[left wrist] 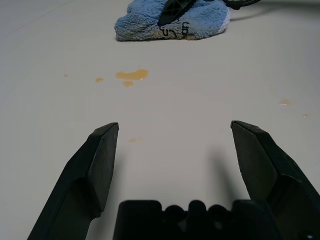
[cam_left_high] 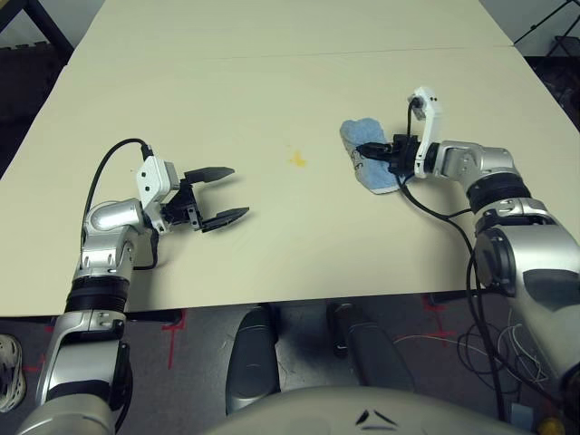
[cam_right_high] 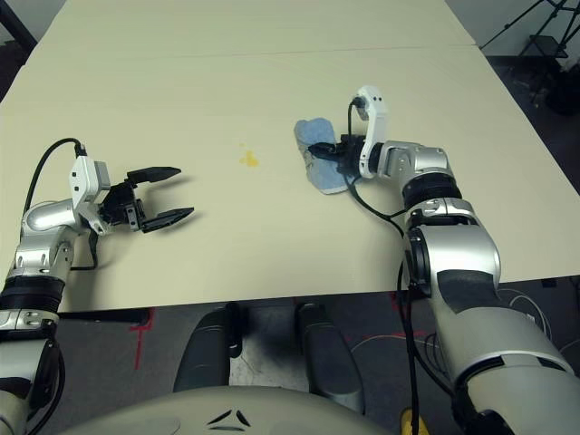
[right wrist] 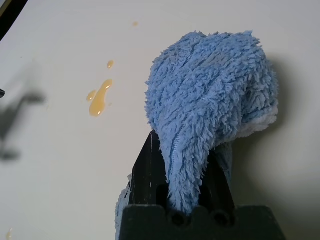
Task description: Wipe the water off the table with a rag.
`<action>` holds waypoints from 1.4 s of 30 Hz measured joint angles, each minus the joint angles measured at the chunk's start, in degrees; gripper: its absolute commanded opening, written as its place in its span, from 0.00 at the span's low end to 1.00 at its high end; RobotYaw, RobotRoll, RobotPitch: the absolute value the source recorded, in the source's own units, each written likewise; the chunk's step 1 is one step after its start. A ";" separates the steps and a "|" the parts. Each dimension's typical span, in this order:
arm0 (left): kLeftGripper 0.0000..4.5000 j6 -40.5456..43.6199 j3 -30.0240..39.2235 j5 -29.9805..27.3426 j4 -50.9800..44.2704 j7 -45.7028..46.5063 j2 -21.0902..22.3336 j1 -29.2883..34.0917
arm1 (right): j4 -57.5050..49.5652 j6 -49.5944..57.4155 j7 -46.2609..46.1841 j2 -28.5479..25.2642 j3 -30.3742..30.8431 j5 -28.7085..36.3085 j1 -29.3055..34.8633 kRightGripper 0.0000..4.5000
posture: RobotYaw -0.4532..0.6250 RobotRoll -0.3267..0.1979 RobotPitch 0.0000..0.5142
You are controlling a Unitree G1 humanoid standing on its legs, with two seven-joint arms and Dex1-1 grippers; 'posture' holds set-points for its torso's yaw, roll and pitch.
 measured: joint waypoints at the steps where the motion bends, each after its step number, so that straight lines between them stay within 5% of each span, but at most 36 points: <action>1: 1.00 0.00 0.00 0.00 0.00 0.06 0.00 0.00 | -0.04 0.01 0.19 0.26 0.00 0.00 0.00 0.03 | 0.63 0.62 0.44; 12: 1.00 -0.17 -0.05 0.13 0.60 0.34 -0.26 -0.44 | 0.02 -0.08 -0.41 -1.02 -0.09 -0.03 0.31 0.03 | 0.60 0.62 0.41; 33: 1.00 -3.30 -0.20 1.54 7.14 -1.28 -1.24 -4.62 | 4.58 -4.69 -11.04 -16.89 -7.09 0.38 2.70 0.03 | 0.56 0.62 0.38; 42: 1.00 -3.83 -0.28 1.76 7.46 -1.82 -1.55 -5.71 | 3.07 -5.28 -10.10 -11.51 -10.66 3.96 0.35 0.03 | 0.56 0.62 0.39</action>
